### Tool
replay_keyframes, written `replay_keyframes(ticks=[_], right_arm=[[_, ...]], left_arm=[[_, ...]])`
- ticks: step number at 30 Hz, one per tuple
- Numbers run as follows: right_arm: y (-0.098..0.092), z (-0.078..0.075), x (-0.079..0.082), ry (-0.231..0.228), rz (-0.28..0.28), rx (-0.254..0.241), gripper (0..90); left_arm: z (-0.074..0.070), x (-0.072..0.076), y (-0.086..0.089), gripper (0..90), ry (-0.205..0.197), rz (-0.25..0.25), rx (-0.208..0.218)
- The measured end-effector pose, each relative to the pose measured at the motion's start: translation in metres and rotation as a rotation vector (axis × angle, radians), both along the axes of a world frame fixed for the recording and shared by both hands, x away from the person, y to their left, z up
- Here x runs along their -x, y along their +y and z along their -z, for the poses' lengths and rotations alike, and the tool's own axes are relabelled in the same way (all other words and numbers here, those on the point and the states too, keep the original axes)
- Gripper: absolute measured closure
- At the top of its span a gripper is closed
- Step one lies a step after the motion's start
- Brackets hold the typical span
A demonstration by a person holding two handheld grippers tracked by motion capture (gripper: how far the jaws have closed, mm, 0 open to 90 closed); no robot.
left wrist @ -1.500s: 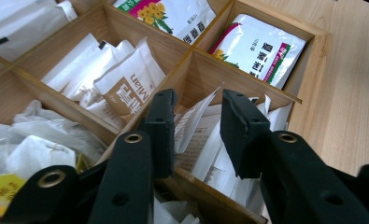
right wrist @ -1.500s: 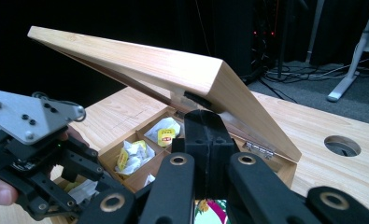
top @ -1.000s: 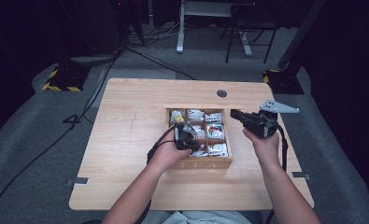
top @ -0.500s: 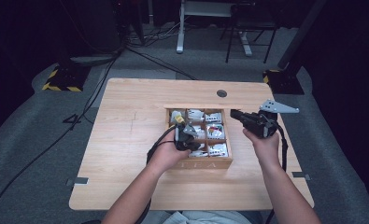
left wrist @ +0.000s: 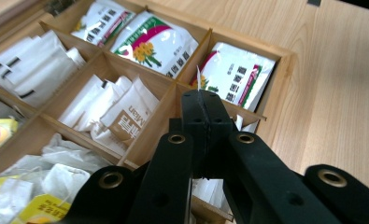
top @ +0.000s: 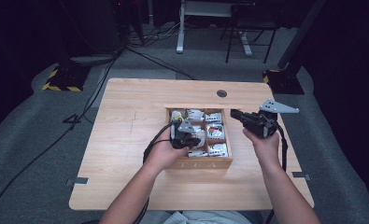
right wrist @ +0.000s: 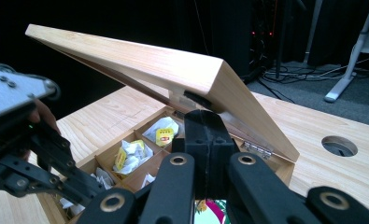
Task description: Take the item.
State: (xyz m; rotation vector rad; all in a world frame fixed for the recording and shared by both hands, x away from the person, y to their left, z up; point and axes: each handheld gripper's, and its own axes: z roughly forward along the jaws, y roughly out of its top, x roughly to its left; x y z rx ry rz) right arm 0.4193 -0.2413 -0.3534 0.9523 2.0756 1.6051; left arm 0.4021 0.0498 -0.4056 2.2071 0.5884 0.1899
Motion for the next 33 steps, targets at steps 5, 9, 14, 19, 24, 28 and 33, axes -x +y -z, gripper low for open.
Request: replay_keyframes(ticks=[5,9,14,19,24,28,33], right_arm=[[0.0,0.0,0.0,0.001,0.001,0.002,89.8],[0.0,0.0,0.0,0.001,0.003,0.002,89.8],[0.0,0.0,0.0,-0.003,0.009,0.005,89.8],[0.0,0.0,0.0,-0.004,0.008,0.008,89.8],[0.0,0.0,0.0,-0.005,0.01,0.009,89.8],[0.0,0.0,0.0,-0.004,0.011,0.007,89.8],[0.001,0.0,0.0,-0.004,0.011,0.007,89.8]], left_arm=[[-0.007,0.003,0.006,90.0,0.0,0.0,0.044],[-0.012,0.006,0.01,90.0,-0.013,0.001,0.066],[-0.02,0.01,0.015,90.0,-0.015,0.004,0.086],[-0.024,0.012,0.021,90.0,-0.022,-0.006,0.099],[-0.028,0.016,0.03,90.0,-0.032,-0.012,0.106],[-0.033,0.019,0.038,90.0,-0.045,-0.019,0.108],[-0.037,0.023,0.049,90.0,-0.059,-0.031,0.105]])
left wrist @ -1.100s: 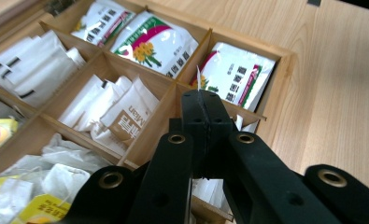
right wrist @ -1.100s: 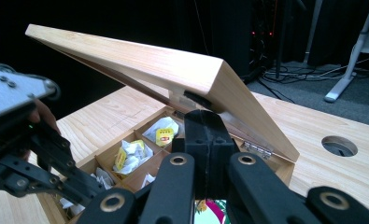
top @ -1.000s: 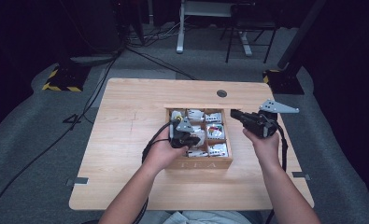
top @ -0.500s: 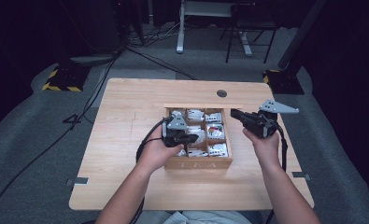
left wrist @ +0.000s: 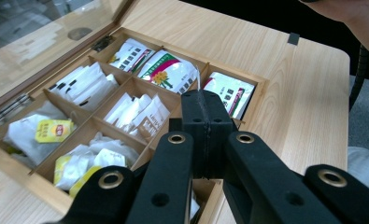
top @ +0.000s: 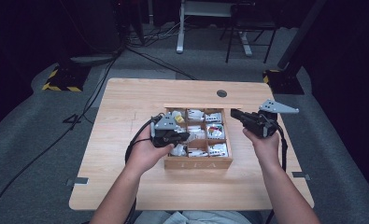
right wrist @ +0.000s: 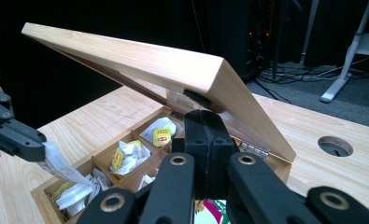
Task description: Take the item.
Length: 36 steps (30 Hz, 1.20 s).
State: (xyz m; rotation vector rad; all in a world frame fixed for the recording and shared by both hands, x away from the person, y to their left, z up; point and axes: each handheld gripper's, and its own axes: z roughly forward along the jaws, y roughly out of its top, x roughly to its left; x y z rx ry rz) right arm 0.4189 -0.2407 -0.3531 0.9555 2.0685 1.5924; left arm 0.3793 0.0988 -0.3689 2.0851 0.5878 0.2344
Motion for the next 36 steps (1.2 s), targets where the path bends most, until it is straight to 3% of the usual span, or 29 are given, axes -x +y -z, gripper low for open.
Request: replay_keyframes(ticks=[6,17,20,23,29,36], right_arm=[[0.0,0.0,0.0,0.003,0.001,-0.001,89.9],[-0.001,0.001,0.0,0.004,0.0,-0.004,89.8],[-0.001,0.001,0.0,0.006,0.002,-0.007,89.8],[-0.001,0.001,0.0,0.006,0.0,-0.004,89.8],[-0.001,0.001,0.0,0.004,0.0,-0.004,89.8],[-0.001,0.002,0.0,0.006,-0.001,0.0,89.8]], left_arm=[[0.001,0.007,0.02,90.0,0.0,-0.013,-0.017],[0.001,0.03,0.068,90.0,-0.028,-0.08,0.026],[-0.004,0.036,0.076,90.0,-0.046,-0.093,0.013],[-0.009,0.043,0.084,90.0,-0.057,-0.098,0.03],[-0.008,0.049,0.095,90.0,-0.06,-0.147,-0.033],[0.0,0.046,0.113,90.0,-0.039,-0.213,-0.05]])
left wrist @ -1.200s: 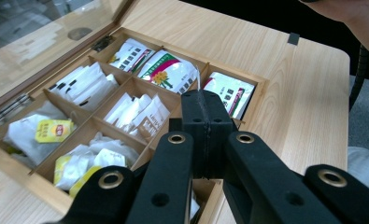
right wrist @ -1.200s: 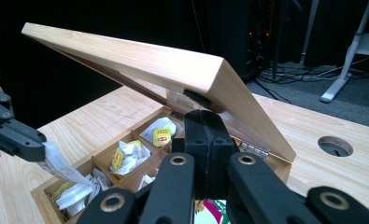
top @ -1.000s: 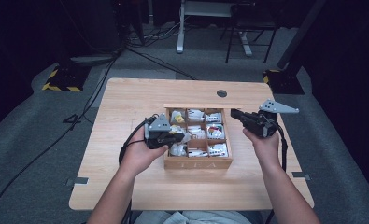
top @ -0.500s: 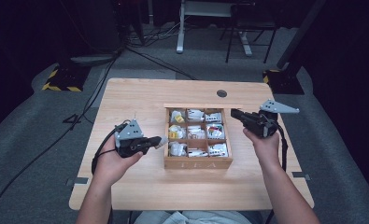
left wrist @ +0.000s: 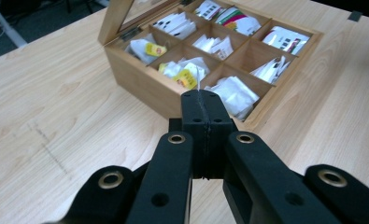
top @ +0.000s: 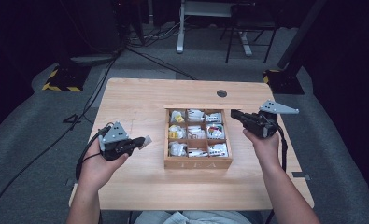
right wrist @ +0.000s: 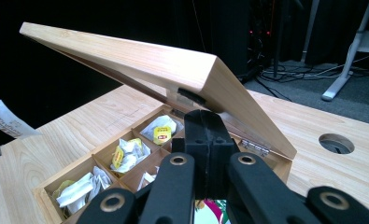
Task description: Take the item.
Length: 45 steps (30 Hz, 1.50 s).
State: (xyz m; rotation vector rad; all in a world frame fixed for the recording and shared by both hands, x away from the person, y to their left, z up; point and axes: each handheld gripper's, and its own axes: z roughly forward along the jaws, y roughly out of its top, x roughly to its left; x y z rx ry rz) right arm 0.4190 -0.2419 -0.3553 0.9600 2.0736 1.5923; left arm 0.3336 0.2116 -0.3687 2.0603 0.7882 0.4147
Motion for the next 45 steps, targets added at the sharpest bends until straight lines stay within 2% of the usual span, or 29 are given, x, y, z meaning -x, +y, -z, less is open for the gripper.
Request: replay_keyframes(ticks=[8,11,15,21,26,29,35,38,45], right_arm=[[0.001,0.001,0.0,0.004,0.002,0.003,89.8],[0.001,0.001,0.0,0.003,0.001,0.004,89.8],[0.001,0.001,0.0,0.005,0.002,0.003,89.8],[0.001,0.002,0.0,0.008,0.001,-0.001,89.8],[0.001,0.002,-0.001,0.007,0.0,0.0,89.8],[0.001,0.002,0.0,0.012,0.004,0.0,89.8],[0.001,0.003,-0.001,0.014,0.001,0.002,89.8],[0.001,0.003,-0.001,0.013,0.0,0.005,89.8],[0.001,0.004,-0.002,0.015,-0.001,0.001,89.8]], left_arm=[[0.008,-0.005,0.01,90.0,0.024,-0.034,-0.011],[0.012,-0.008,0.014,90.0,0.022,-0.056,-0.04],[0.017,-0.011,0.019,90.0,0.027,-0.084,-0.047],[0.025,-0.018,0.027,90.0,0.038,-0.132,-0.083],[0.032,-0.023,0.031,90.0,0.05,-0.146,-0.093],[0.036,-0.026,0.034,90.0,0.045,-0.157,-0.123],[0.044,-0.031,0.037,90.0,0.044,-0.171,-0.129],[0.048,-0.034,0.036,90.0,0.046,-0.182,-0.152],[0.06,-0.04,0.039,90.0,0.041,-0.173,-0.148]])
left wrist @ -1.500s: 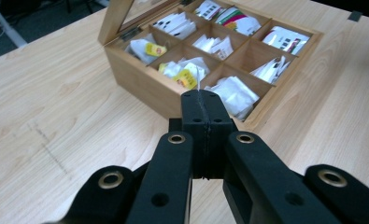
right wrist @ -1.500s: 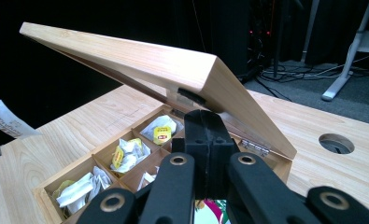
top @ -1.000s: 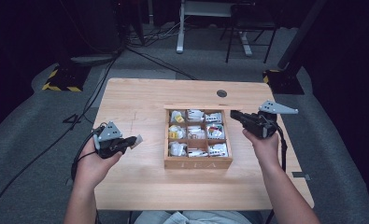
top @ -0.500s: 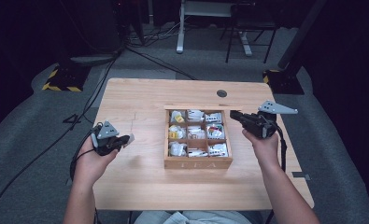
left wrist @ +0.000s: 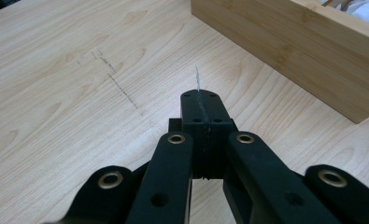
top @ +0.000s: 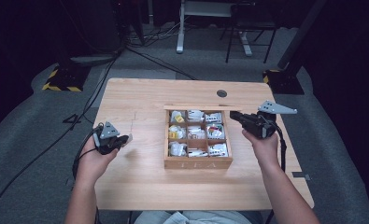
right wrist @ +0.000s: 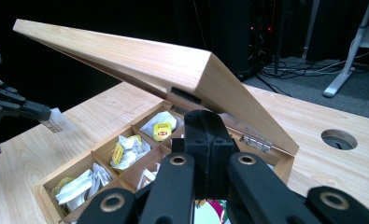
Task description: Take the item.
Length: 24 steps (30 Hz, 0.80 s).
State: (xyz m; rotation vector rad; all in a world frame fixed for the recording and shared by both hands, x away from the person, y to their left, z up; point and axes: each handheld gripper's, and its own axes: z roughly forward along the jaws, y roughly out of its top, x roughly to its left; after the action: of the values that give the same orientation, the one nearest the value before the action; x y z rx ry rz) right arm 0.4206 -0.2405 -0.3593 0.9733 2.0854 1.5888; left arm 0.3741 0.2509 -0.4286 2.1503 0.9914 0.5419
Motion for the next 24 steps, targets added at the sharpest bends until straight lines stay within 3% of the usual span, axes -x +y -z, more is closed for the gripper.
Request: replay_keyframes(ticks=[5,9,15,24], right_arm=[[0.0,0.001,0.0,0.005,-0.002,0.002,89.8],[0.0,0.001,0.0,0.006,-0.001,0.001,89.8],[0.0,0.001,0.0,0.006,-0.004,-0.002,89.8],[0.0,0.002,-0.001,0.014,-0.004,0.0,89.8]], left_arm=[[0.005,-0.002,0.0,90.0,0.005,0.001,-0.004],[0.01,-0.004,-0.001,90.0,-0.004,0.003,-0.044],[0.018,-0.007,0.0,90.0,0.023,0.007,-0.024],[0.023,-0.009,0.001,89.4,0.032,0.016,-0.02]])
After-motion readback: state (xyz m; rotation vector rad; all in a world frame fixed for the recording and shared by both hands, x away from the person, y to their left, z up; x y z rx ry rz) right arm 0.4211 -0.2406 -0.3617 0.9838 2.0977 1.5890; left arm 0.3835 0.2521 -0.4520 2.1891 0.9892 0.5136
